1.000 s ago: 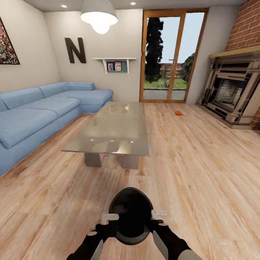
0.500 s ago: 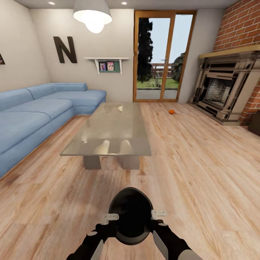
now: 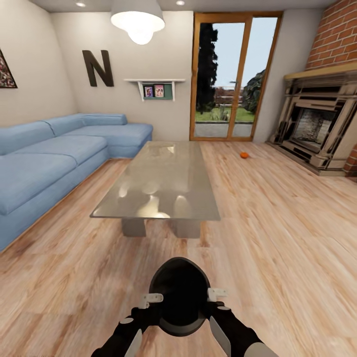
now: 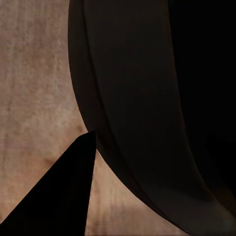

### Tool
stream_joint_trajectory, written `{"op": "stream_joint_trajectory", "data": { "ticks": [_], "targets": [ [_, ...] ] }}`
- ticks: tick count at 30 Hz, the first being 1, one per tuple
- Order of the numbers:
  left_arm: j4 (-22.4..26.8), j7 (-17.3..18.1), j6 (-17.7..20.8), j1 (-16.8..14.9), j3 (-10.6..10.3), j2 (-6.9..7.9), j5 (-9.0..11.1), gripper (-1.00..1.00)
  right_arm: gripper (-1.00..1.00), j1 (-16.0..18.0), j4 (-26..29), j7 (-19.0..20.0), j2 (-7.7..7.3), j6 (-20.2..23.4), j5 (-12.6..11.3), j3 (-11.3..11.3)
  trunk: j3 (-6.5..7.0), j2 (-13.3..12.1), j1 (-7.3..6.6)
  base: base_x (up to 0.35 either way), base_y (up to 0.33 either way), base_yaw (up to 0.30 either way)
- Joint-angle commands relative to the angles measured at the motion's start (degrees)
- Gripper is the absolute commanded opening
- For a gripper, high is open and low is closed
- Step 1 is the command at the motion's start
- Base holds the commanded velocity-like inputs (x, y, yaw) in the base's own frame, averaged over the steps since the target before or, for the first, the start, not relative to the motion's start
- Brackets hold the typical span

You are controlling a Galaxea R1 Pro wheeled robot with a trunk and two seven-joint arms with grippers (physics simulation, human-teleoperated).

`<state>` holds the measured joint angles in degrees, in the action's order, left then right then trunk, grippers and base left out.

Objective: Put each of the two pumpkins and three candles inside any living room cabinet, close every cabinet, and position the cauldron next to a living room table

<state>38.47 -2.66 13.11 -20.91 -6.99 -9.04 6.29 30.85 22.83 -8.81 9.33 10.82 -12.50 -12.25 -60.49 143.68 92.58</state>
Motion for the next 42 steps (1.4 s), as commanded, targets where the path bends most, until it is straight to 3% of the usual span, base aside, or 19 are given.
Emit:
{"op": "stream_joint_trajectory", "data": {
  "ticks": [1, 42],
  "targets": [
    [0.0, -0.2, 0.2, 0.0, -0.4, -0.01, 1.4, -1.00, -1.00, 0.0, 0.3, -0.5, -0.06, -0.5, 0.4, -0.1, -0.04, 0.0, 0.00, 0.153, 0.004, 0.123],
    [0.0, -0.2, 0.2, 0.0, -0.4, -0.01, 1.4, -1.00, -1.00, 0.0, 0.3, -0.4, -0.08, -1.3, 0.4, 0.0, 0.22, 0.0, 0.00, 0.157, 0.000, -0.014]
  ]
}}
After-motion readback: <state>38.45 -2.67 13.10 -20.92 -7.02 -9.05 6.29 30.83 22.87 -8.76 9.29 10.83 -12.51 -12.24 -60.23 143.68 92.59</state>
